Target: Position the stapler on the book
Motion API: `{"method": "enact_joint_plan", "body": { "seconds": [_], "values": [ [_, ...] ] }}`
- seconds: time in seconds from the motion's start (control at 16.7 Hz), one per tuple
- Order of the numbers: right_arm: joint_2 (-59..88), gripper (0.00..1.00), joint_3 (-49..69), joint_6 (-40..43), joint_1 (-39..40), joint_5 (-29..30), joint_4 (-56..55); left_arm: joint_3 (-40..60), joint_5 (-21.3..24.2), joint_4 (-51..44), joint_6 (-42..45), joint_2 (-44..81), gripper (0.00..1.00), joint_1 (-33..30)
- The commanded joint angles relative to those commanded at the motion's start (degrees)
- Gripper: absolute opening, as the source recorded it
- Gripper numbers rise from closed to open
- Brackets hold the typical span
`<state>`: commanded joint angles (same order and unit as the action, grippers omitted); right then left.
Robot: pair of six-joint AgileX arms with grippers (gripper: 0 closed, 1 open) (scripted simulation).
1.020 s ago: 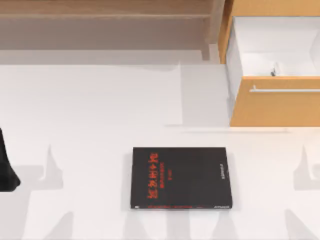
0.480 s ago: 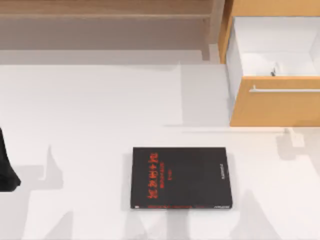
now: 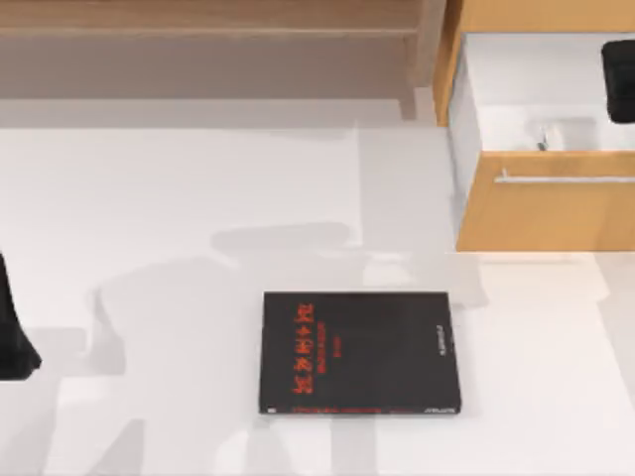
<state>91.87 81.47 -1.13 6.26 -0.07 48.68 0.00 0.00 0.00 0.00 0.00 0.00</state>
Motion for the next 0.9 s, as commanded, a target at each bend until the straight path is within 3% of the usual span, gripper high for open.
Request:
{"method": "enact_joint_plan", "body": {
  "seconds": [0.48, 0.9],
  "values": [
    [36.71, 1.0, 35.91, -0.29, 1.41, 0.98, 19.09, 0.0, 0.0, 0.0, 0.0, 0.0, 1.0, 0.0],
    [47.21, 1.0, 46.51, -2.15, 1.16, 0.52, 24.48, 0.0, 0.0, 0.0, 0.0, 0.0, 1.0, 0.0]
  ]
}}
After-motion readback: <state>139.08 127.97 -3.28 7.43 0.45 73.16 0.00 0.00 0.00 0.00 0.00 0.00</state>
